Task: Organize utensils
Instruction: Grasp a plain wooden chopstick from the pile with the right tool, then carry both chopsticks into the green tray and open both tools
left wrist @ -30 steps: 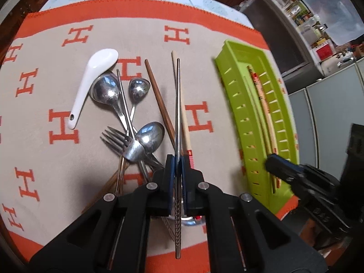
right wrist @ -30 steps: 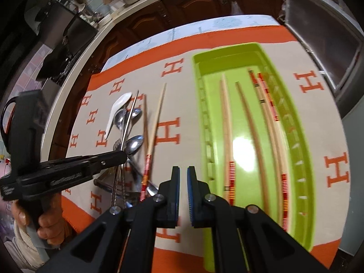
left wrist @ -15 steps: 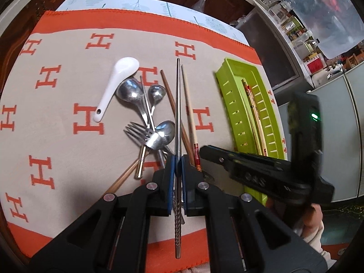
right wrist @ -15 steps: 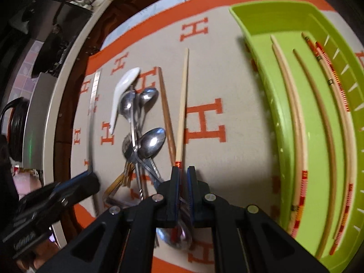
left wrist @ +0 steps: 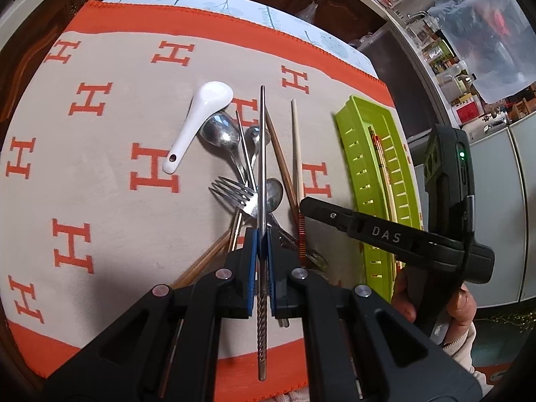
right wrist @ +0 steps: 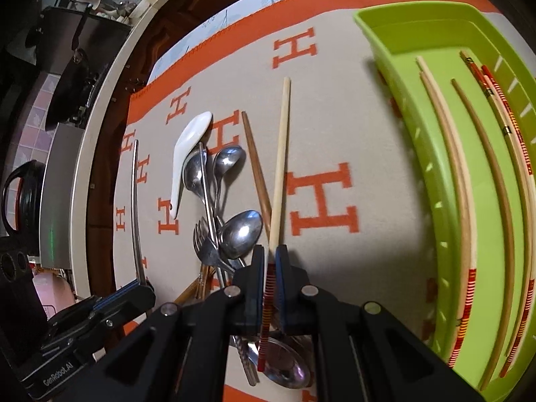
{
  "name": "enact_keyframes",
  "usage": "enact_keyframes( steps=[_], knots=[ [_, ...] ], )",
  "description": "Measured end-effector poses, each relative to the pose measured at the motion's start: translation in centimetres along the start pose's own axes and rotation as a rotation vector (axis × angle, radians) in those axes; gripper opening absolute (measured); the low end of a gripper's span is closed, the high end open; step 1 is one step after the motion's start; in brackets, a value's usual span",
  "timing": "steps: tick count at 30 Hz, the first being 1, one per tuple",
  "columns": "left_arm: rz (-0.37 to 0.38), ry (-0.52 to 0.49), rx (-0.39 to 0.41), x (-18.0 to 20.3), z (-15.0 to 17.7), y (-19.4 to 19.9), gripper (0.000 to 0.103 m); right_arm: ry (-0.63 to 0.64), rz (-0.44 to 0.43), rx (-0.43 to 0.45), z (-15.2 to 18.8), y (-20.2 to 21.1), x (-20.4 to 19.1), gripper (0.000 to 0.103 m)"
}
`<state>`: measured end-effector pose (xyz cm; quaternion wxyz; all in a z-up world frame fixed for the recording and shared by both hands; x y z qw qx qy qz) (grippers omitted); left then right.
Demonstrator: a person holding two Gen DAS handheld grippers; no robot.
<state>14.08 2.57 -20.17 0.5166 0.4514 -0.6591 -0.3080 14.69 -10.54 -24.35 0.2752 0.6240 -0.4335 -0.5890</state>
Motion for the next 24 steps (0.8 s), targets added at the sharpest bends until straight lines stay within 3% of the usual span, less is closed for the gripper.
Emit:
enact_keyframes(
  steps=[14,24],
  knots=[
    [0.023,0.033,-0.010,-0.9,0.2,-0.2,0.004,0.065,0.050,-0.023,-0.1,-1.1,-1.7,0.008],
    [0.029,0.048,-0.011,-1.3,0.4,-0.4,0.004,0.037,0.066,-0.039,-0.1,-1.9,-1.4,0.006]
  ],
)
Point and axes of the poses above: each gripper's, at about its wrist camera, not at the fingertips, and y roughly against the way its jaws point, x to its right, z to its underside, the point moved 7 cm from there along -y, roughly the way its jaws point, and after that the axes turned 2 degrees about x, right-handed, at the moved point
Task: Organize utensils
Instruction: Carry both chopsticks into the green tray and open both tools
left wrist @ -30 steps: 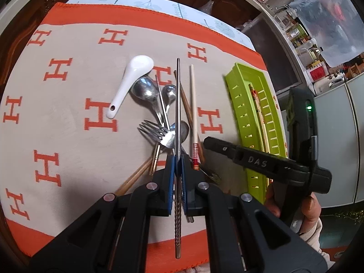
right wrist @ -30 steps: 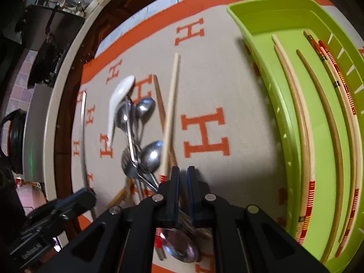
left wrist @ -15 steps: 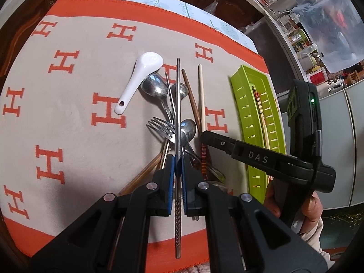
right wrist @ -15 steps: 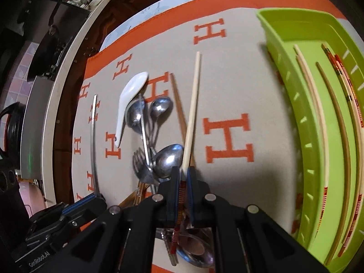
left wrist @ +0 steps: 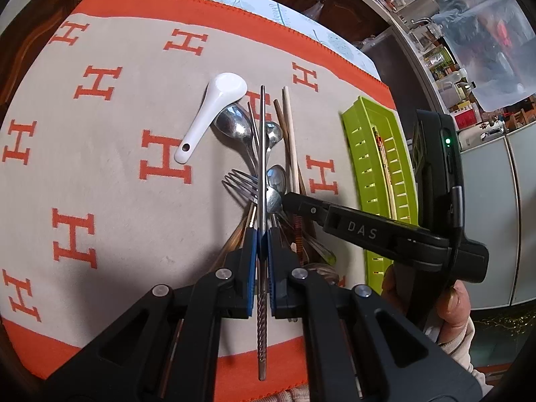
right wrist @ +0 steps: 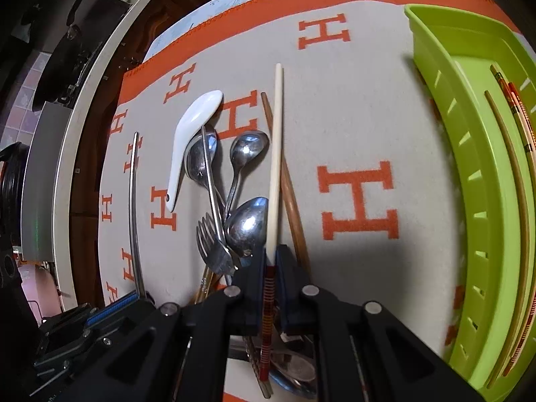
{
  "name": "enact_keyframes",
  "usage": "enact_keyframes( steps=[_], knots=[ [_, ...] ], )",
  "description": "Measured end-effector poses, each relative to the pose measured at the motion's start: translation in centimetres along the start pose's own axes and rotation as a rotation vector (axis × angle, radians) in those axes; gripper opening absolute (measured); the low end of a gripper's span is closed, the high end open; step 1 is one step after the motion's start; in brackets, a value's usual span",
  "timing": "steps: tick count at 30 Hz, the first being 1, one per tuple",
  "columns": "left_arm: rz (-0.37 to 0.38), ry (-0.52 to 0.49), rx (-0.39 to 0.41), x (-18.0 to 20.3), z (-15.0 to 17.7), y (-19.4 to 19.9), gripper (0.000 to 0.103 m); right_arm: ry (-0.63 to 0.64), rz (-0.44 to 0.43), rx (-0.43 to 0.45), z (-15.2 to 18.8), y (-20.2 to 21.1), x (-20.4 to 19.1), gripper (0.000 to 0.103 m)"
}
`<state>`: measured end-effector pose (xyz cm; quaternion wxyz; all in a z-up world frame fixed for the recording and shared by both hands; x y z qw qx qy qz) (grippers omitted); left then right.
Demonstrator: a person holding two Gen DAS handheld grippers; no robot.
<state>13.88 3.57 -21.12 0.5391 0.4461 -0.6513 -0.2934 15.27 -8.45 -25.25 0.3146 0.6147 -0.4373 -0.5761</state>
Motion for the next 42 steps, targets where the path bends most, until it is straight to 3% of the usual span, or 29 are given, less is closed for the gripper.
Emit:
enact_keyframes(
  steps=[7,16,23,31,34,42],
  knots=[
    [-0.008,-0.033,0.008,0.7,0.1,0.3,0.004,-0.016,-0.031,0.051,0.6,2.3,0.6,0.006],
    [0.008,-0.107,0.013,5.2,-0.2,1.0,0.004,-0.023,-0.071,0.187,1.8,9.5,3.1,0.006],
    [0.046,-0.182,-0.018,12.3,-0.4,-1.0,0.004,0.021,0.109,0.309,2.7,14.3,8.1,0.006],
    [0.097,-0.173,-0.057,19.8,-0.5,-5.5,0.004,0.072,0.281,0.340,2.6,15.9,12.8,0.006],
    [0.098,-0.141,-0.056,20.9,-1.1,-7.3,0.004,0.090,0.326,0.335,2.6,16.0,13.8,0.006],
    [0.019,-0.104,-0.061,20.0,-1.9,-10.9,0.004,0.092,0.333,0.319,2.6,16.0,14.6,0.006]
  ],
)
Point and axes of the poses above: each gripper's, at about its wrist camera, not at the fingertips, and y roughly against the way its jaws point, x to its right, z to its underside, the point moved 7 cm from there along -y, roughly the way its jaws point, and after that the axes turned 2 degrees about x, right-handed, at the moved point
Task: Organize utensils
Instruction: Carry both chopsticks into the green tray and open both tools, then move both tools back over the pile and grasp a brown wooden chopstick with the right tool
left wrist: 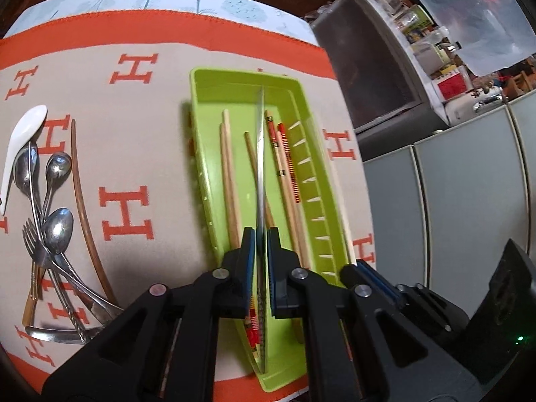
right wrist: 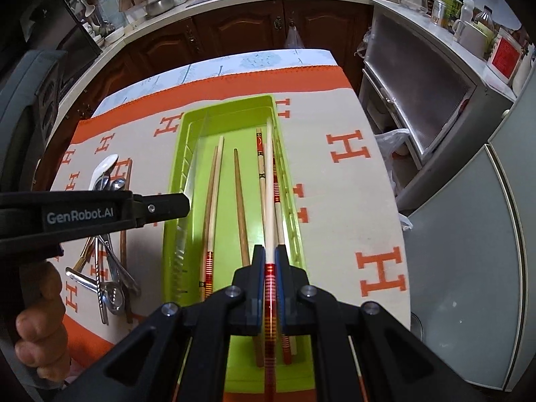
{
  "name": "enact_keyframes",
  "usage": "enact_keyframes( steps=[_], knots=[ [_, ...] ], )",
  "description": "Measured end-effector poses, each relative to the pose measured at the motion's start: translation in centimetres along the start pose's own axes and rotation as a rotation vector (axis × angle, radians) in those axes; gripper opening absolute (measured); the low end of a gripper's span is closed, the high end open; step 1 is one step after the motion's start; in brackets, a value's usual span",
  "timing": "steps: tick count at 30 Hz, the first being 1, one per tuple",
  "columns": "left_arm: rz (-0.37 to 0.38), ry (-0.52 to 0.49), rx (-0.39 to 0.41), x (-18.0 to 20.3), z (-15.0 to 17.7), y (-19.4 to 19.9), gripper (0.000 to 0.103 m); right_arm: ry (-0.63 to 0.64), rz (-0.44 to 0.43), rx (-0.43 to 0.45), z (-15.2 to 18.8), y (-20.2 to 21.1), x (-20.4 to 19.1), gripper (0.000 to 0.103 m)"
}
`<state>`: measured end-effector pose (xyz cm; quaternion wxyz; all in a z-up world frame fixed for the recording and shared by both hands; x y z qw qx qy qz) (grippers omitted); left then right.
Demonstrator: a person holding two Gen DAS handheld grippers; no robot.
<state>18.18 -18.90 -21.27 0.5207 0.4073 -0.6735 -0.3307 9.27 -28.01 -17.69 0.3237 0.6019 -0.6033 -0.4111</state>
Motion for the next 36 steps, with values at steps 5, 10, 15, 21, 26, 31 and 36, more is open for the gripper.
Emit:
enact_keyframes(
  steps=[5,10,15,21,26,31,36],
  knots=[
    [-0.015,-0.014,0.003,-0.2,-0.2,-0.4,0.004,-0.008,-0.015,0.010,0.0,0.4,-0.2,0.006],
    [-0.038,-0.044,-0.012,-0.2,0.5,-0.3,0.004,-0.019,-0.019,0.019,0.1,0.9,-0.1,0.006],
    [-0.058,-0.074,-0.018,-0.8,1.6,0.7,0.004,-0.033,-0.020,0.019,0.4,1.2,-0.1,0.006],
    [-0.068,-0.088,-0.020,-2.3,3.3,2.4,0.004,-0.034,-0.025,0.021,0.7,1.7,-0.6,0.006],
    [-0.082,-0.117,-0.001,-3.0,4.4,3.9,0.004,-0.026,-0.031,0.020,1.1,2.0,-1.5,0.006],
    [-0.110,-0.149,0.031,-4.3,5.5,5.8,0.004,-0.014,-0.044,0.009,1.7,2.2,-2.8,0.006],
    [-0.154,-0.157,0.092,-7.0,5.8,8.6,0.004,0.011,-0.051,-0.001,2.2,2.4,-4.3,0.006]
  ],
)
Point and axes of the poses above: each gripper's, at about its wrist camera, not at the fingertips, and y roughly against the way its jaws point, x to its right, z to its underside, the point moved 7 cm from there along -y, roughly the way its jaws point, and after that the axes turned 2 degrees about x, right-handed, at the moved point
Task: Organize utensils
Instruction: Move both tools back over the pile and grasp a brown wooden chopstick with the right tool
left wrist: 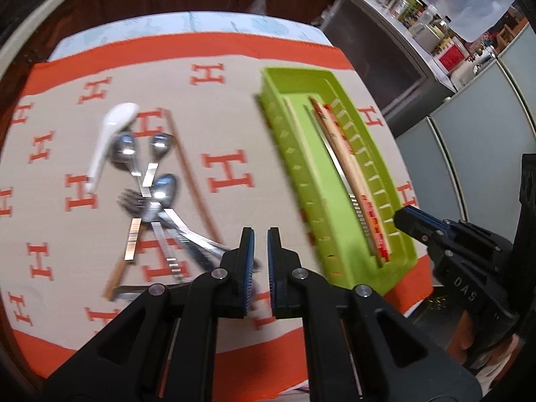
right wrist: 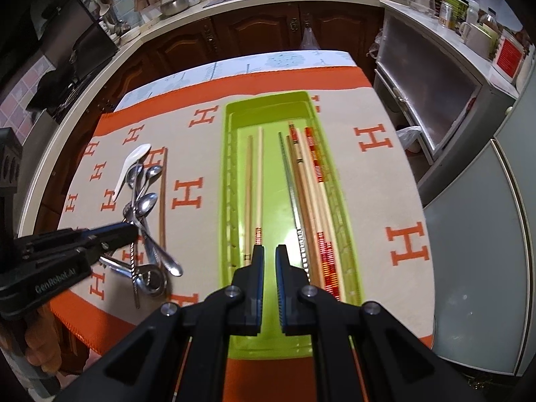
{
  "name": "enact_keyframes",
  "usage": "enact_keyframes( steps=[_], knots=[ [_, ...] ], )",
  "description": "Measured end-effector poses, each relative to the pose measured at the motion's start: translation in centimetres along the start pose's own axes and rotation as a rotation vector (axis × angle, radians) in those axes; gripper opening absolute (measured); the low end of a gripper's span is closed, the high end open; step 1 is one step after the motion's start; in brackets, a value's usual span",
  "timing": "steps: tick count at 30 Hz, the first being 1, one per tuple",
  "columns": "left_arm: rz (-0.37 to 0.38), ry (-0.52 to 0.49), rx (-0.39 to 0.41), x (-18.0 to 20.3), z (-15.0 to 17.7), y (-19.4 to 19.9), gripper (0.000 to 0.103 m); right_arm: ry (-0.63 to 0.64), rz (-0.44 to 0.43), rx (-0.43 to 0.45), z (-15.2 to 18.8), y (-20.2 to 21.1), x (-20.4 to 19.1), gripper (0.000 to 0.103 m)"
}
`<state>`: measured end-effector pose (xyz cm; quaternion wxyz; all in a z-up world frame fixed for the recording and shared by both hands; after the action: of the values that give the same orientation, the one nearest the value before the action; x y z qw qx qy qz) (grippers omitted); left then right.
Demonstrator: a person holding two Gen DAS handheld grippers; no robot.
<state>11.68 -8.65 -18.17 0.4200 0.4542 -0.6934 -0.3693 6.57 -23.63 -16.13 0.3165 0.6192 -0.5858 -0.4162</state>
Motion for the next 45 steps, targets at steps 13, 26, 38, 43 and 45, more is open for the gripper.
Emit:
enact_keyframes(
  steps=[13,26,38,43,45],
  knots=[
    [-0.176,0.085,0.076,-12.3,2.3,4.2,0.004,0.049,-0.123,-0.068,-0.2,-2.0,-6.3,0.006],
    [-0.142,0.108,0.040,-15.4,2.8,2.5,0.009,0.043,-0.263,-0.173,-1.4,-6.1,-11.4,0.007],
    [-0.183,0.019,0.019,-17.3,-3.4,-1.7,0.009,0.112,-0.206,-0.242,-4.5,-12.1,-14.0,0.022],
    [-0.183,-0.002,-0.015,-17.5,-5.4,-4.2,0.009,0.196,-0.126,-0.282,-3.8,-14.2,-14.9,0.021],
    [-0.184,-0.008,-0.031,-17.5,-5.8,-5.0,0.009,0.240,-0.096,-0.253,-3.9,-14.2,-15.3,0.020]
  ],
)
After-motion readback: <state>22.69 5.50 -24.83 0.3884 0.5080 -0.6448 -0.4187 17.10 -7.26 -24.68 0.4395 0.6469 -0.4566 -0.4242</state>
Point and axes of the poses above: each gripper's, at about its wrist camera, not at the fingertips, and y roughly against the way its jaws point, x to its right, z to its underside, the point moved 7 cm from there along -y, roughly the way its jaws point, and after that the axes turned 2 degrees about x, right-handed, at the moved point
